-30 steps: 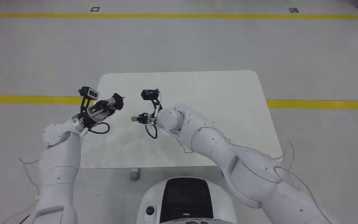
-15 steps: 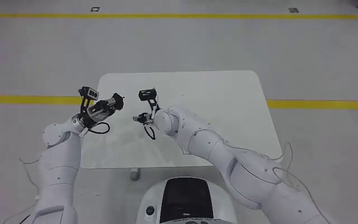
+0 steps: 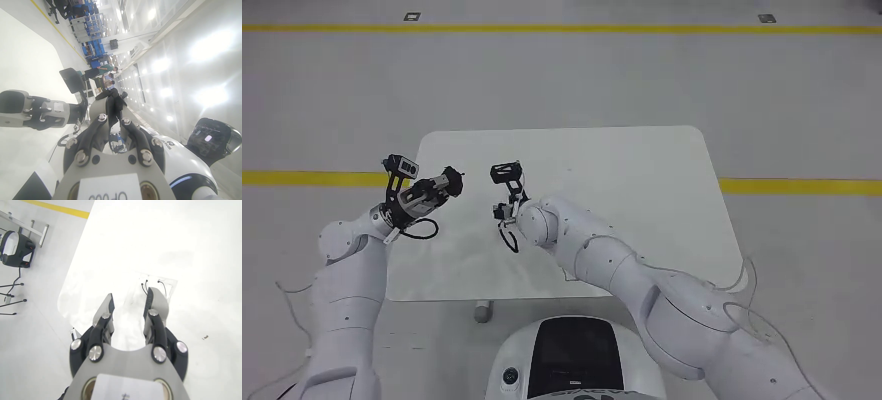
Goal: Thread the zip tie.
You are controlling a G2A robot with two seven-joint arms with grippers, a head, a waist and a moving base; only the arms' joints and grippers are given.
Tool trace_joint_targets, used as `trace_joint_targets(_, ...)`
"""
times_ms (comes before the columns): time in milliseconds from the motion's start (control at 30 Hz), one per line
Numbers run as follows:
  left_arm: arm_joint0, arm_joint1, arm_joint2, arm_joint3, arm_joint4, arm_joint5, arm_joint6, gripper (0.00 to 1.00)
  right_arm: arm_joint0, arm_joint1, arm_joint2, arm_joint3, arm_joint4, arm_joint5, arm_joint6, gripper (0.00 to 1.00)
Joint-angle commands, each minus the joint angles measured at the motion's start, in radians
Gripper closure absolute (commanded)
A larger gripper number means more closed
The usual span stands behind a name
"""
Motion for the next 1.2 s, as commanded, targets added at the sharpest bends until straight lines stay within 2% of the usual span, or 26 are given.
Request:
trace_joint_targets(0,0.0,0.0,0.0,0.0,0.0,0.0,0.0,1.0,0.0,0.0,0.0,0.0,0.0,0.0,0.0,1.0)
trace_joint_targets(100,0.0,0.0,0.0,0.0,0.0,0.0,0.0,1.0,-0.004,0.0,-0.001,0.0,-0.009,0.009,-0.015,1.0)
trace_joint_targets(233,0.0,0.0,0.0,0.0,0.0,0.0,0.0,1.0,-0.032,-0.009,-0.005,-0.006,-0.069,0.111,-0.12,1.0)
trace_joint_targets(300,0.0,0.0,0.0,0.0,0.0,0.0,0.0,1.0,-0.047,-0.018,-0.002,-0.008,-0.078,0.127,-0.162,1.0)
trace_joint_targets(433,0.0,0.0,0.0,0.0,0.0,0.0,0.0,1.0,-0.07,-0.039,0.011,0.021,-0.076,0.112,-0.235,1.0)
trace_joint_targets(733,0.0,0.0,0.0,0.0,0.0,0.0,0.0,1.0,-0.085,-0.089,0.026,0.129,-0.081,0.093,-0.291,1.0)
trace_joint_targets(833,0.0,0.0,0.0,0.0,0.0,0.0,0.0,1.0,-0.088,-0.094,0.026,0.149,-0.089,0.085,-0.283,1.0)
trace_joint_targets(1167,0.0,0.0,0.0,0.0,0.0,0.0,0.0,1.0,-0.081,-0.099,0.018,0.157,-0.121,0.114,-0.223,1.0)
